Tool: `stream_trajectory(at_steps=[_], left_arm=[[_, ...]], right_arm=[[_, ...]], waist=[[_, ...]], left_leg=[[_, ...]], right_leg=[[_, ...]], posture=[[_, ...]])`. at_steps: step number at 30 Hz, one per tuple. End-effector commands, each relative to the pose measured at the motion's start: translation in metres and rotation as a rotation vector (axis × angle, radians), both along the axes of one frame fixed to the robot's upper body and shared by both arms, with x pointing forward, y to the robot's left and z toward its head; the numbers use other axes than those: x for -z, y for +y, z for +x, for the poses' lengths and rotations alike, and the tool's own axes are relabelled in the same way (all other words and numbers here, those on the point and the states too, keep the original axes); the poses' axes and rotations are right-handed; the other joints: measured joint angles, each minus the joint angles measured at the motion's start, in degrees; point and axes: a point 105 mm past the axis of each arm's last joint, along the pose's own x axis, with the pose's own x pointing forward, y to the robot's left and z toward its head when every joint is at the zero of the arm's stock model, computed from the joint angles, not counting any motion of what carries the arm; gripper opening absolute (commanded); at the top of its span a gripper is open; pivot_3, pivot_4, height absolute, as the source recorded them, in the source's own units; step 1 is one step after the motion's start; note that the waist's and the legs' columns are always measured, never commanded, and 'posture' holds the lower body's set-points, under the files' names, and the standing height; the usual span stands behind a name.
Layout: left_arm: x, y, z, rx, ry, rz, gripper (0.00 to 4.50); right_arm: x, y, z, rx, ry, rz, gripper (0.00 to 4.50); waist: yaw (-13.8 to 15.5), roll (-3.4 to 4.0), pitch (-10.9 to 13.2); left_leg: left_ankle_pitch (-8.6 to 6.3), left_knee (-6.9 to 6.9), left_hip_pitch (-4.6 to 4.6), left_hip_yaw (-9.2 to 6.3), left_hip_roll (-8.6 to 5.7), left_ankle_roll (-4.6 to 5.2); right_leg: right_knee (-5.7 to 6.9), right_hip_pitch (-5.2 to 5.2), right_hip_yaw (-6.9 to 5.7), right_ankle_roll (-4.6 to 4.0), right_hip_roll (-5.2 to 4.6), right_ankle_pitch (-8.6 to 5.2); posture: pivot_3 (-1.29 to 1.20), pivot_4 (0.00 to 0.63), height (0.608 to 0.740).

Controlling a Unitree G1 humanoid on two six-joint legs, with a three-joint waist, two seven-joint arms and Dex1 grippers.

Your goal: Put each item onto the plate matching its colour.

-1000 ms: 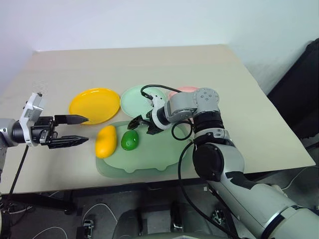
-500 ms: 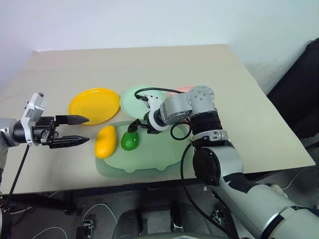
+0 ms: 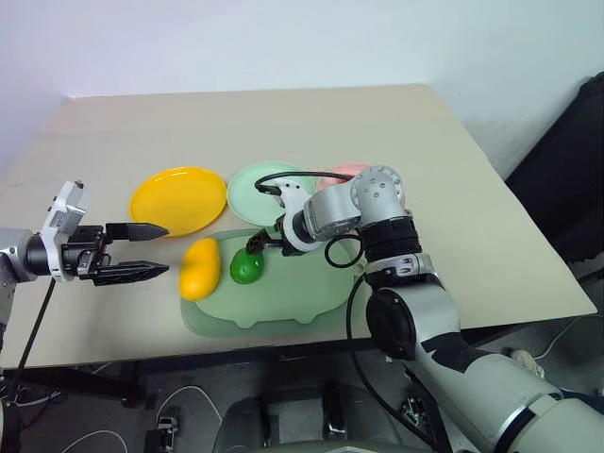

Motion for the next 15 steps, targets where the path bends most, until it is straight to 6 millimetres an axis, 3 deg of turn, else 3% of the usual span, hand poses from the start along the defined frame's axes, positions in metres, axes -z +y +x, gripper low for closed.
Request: stream_trajectory(at_steps=[1,15], left_arm=[[-0.016,0.000,0.000,0.011,-0.057,0.009,4.50],[-0.016,-0.003,0.006,0.021,-0.054,0.004,4.50]], right_arm=[[-0.002,-0.011,0.005,0.001,-0.042,-0.041,4.48],[-0.005,-0.056,0.019,0.019,-0.086,-0.112,4.48]], waist=[[0.0,0.00,0.0],[0.1,0.01,0.0]], left_leg=[[0.00,0.00,0.00,0.00,0.00,0.00],[0.00,-0.04,-0.01,0.06,-0.08,0.01]], right_leg=[[0.00,0.00,0.00,0.00,-0.01,0.00],[-0.02,0.02,-0.10,0.00,0.05,0.00]], posture=[[0.00,0.150,0.740],[0.00,0.150,0.740]])
